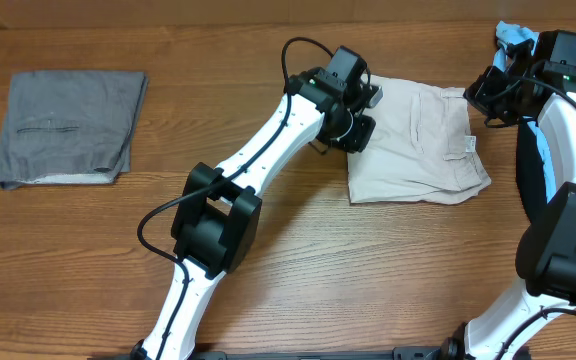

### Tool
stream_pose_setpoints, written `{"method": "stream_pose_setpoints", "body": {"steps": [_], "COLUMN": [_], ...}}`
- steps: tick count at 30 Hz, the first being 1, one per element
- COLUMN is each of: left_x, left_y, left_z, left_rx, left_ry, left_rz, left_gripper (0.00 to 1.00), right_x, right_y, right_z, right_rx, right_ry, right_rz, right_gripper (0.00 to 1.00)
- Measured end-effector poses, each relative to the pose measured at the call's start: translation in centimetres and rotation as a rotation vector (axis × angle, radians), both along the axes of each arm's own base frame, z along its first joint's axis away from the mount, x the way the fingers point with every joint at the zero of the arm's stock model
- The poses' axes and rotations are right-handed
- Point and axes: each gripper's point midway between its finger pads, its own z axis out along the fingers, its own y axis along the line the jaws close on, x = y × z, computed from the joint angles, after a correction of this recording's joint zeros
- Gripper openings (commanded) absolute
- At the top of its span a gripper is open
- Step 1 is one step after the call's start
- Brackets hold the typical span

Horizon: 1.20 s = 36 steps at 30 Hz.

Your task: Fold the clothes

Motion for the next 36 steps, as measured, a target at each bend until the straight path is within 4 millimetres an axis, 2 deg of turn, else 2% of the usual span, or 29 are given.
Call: {"method": "stream_pose_setpoints", "body": {"steps": [3,6,14,16,23,27,32,34,36], "left_x": [-0.8,-1.6,-3.1,-3.4,-4.8,-5.2,-5.3,-5.4,-5.4], "left_y": [-0.3,-0.9,-2.2,-2.1,-0.6,-0.7,-0.8,-0.7,-0.7], "left_z": [-0.7,-1.0,-1.2,-1.9,-6.8,-7.3,-7.2,-7.1,-6.9], "left_rx": [-0.004,-0.012,-0.019,-0.012,0.053,0.036,0.030,0.032,0.038], "left_ry": [0.021,0.037,0.049,0.056,0.097,0.122,0.130,0.132,0.132], "left_rz": [-0.015,-0.035,-0.072,-0.073,-0.040,-0.023,-0.019,-0.019,-0.018], "left_gripper": [0.04,0.04,0.04,0.04,0.04,0.04,0.04,0.04,0.04], "right_x": [0.6,0.8,2.1,2.6,4.2,4.4,4.5,4.5,4.4], "right_y": [0.0,0.4,2.1,2.0,1.3,1.1,1.7,2.1,2.3], "right_z": [-0.1,-1.2,-9.6,-10.8,-10.4,-10.5,-10.3,-9.8,-8.8], "right_rx": [-0.017,-0.021,-0.005,-0.009,-0.054,-0.072,-0.062,-0.044,-0.025], "right_ry": [-0.028,-0.015,0.075,0.064,-0.010,-0.011,-0.020,-0.024,-0.022], "right_rz": [0.021,0.045,0.106,0.112,0.109,0.103,0.115,0.132,0.136], "right_gripper": [0.09,0.09,0.09,0.08,0.09,0.13,0.41,0.47,0.59]}}
